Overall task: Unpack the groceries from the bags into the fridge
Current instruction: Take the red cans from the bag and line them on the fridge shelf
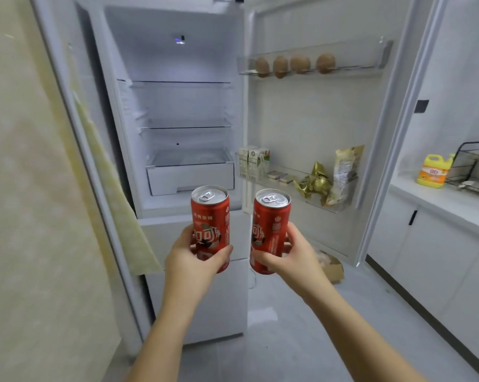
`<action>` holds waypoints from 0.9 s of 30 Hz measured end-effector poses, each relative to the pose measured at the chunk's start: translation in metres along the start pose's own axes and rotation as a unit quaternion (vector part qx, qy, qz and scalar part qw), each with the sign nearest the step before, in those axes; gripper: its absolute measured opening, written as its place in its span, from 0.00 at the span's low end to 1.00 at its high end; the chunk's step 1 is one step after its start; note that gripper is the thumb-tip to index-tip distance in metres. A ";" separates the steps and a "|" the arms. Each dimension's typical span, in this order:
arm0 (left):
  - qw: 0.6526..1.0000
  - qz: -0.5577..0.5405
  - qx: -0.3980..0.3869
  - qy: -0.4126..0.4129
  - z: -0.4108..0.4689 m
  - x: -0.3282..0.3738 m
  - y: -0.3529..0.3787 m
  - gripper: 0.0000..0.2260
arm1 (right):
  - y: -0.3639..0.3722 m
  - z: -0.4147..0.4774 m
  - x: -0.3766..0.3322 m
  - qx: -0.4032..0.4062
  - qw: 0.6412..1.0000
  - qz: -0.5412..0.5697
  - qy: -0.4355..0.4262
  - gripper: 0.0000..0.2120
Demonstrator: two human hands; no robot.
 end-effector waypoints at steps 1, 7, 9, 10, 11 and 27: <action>1.000 0.003 0.005 0.002 0.005 -0.001 -0.001 0.21 | 0.003 0.006 -0.002 -0.008 1.000 -0.003 -0.003 0.24; 0.999 0.031 0.043 0.005 0.046 -0.007 -0.012 0.22 | 0.025 0.054 -0.020 -0.038 0.999 -0.003 -0.018 0.26; 0.998 0.042 0.053 0.010 0.065 -0.012 -0.018 0.22 | 0.035 0.073 -0.027 -0.041 0.999 -0.002 -0.026 0.26; 0.997 0.046 0.055 0.012 0.076 -0.015 -0.020 0.22 | 0.040 0.083 -0.029 -0.043 0.999 0.001 -0.029 0.26; 0.997 0.049 0.057 0.014 0.086 -0.019 -0.022 0.22 | 0.046 0.093 -0.031 -0.044 0.999 0.004 -0.032 0.27; 0.996 0.050 0.061 0.032 0.337 -0.121 -0.053 0.23 | 0.174 0.325 -0.074 -0.033 0.998 0.032 -0.050 0.25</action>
Point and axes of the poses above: each hand's wrist, its own z-axis towards the middle knuckle, its own y-axis out of the palm, x = y × z, the point moved 4 cm from there along z, towards the middle knuckle, and after that the axes turned 8 degrees about y, right-handed, at the moved point
